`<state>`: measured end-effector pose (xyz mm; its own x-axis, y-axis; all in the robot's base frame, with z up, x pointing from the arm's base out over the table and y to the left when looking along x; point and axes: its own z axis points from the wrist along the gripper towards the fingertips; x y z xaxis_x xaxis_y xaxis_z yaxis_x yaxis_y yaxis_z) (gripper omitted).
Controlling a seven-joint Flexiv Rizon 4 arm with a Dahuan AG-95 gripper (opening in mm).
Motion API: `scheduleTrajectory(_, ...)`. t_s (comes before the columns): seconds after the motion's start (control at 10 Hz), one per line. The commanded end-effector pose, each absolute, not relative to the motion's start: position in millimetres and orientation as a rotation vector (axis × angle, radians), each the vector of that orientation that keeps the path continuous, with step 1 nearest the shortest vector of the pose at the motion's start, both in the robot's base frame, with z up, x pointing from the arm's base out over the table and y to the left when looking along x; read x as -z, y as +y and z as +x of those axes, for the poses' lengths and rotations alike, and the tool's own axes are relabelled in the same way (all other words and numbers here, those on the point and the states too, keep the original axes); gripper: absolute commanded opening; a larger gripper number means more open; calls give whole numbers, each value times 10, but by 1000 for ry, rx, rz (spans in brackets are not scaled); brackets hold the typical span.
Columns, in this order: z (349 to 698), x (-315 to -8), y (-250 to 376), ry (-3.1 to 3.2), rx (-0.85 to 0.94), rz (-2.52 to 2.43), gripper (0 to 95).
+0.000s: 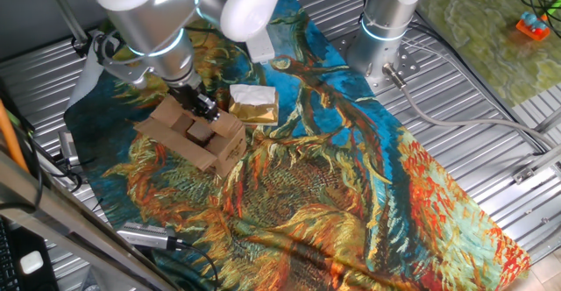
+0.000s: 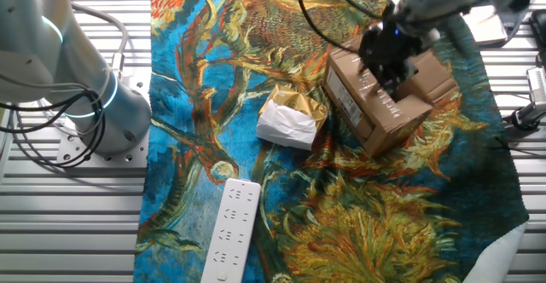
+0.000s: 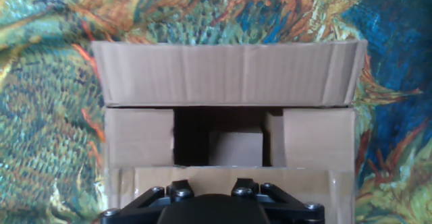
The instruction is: Cover the box
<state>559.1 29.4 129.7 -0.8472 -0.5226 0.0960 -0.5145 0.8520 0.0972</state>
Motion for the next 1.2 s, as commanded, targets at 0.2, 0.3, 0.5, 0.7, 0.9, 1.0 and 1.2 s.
scheduleTrajectory(0.2,5612,-1253,304,-2910,105,821,570)
scheduleTrajectory(0.3,5616,-1247,309,-2909,102,825,570)
scheduleTrajectory(0.5,5626,-1298,342,-2914,104,826,570)
scheduleTrajectory(0.7,5672,-1446,412,-2911,96,826,570)
scheduleTrajectory(0.9,5737,-1540,462,-2912,108,830,570)
scheduleTrajectory(1.0,5773,-1613,543,-2917,107,806,570)
scheduleTrajectory(1.2,5800,-1718,841,-2928,99,746,570)
